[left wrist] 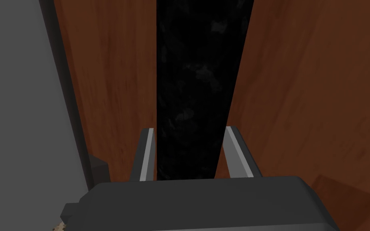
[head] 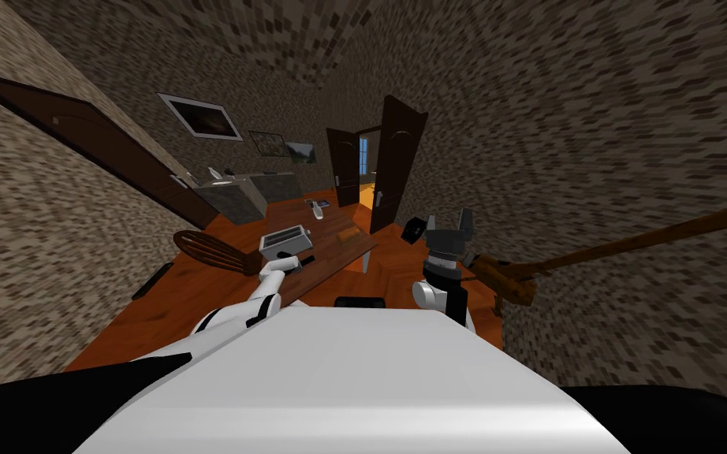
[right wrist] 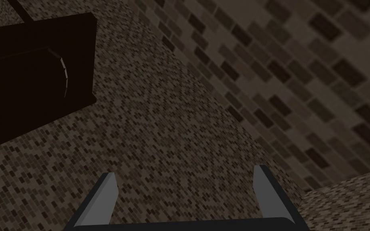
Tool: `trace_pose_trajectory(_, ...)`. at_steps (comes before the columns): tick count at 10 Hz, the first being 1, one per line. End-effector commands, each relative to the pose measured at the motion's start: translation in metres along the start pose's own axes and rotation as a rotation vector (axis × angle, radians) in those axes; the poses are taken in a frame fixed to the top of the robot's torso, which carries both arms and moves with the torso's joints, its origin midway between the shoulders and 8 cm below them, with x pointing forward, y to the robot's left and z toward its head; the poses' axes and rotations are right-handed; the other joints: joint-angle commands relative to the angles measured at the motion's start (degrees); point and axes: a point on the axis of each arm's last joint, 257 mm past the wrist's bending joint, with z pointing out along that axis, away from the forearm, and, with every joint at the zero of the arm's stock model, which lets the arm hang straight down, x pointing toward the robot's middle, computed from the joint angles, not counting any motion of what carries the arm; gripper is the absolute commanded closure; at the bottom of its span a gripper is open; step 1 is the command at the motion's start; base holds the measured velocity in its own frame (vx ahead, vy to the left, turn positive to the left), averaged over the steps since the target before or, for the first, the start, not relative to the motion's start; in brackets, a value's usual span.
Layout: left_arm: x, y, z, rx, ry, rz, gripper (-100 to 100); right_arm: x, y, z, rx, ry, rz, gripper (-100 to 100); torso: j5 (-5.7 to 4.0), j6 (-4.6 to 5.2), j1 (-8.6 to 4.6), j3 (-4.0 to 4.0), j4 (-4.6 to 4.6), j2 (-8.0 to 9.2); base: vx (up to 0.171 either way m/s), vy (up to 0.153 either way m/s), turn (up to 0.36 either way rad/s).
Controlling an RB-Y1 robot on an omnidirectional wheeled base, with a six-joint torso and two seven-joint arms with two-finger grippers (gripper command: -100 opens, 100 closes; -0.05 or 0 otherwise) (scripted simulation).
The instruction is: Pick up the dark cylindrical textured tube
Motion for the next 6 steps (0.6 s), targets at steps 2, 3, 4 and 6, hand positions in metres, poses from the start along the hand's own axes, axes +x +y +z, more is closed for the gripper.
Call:
trace_pose_trajectory(2, -0.018, 0.008, -0.004, -0.017, -0.015, -0.008, 100, 0.0, 0.0, 0.0, 0.0, 0.0, 0.0, 0, -0.04, 0.03, 0.01, 0.02, 0.05, -0.01, 0.016, -0.011, -0.027)
trace_pose_trajectory(3, -0.01, -0.007, -0.009, 0.017, 0.002, -0.004, 100, 0.0, 0.0, 0.0, 0.0, 0.0, 0.0, 0, -0.02, -0.01, 0.0, 0.02, 0.02, 0.01, 0.013, -0.008, -0.002)
trace_pose_trajectory(4, -0.028, 0.011, -0.009, -0.019, -0.022, -0.012, 100, 0.0, 0.0, 0.0, 0.0, 0.0, 0.0, 0, -0.06, 0.04, -0.01, 0.04, 0.07, 0.0, 0.02, -0.009, -0.046)
trace_pose_trajectory(6, -0.019, -0.006, -0.016, 0.019, -0.004, -0.008, 100, 0.0, 0.0, 0.0, 0.0, 0.0, 0.0, 0, -0.07, 0.02, -0.04, 0.05, 0.07, 0.03, 0.009, -0.01, -0.004)
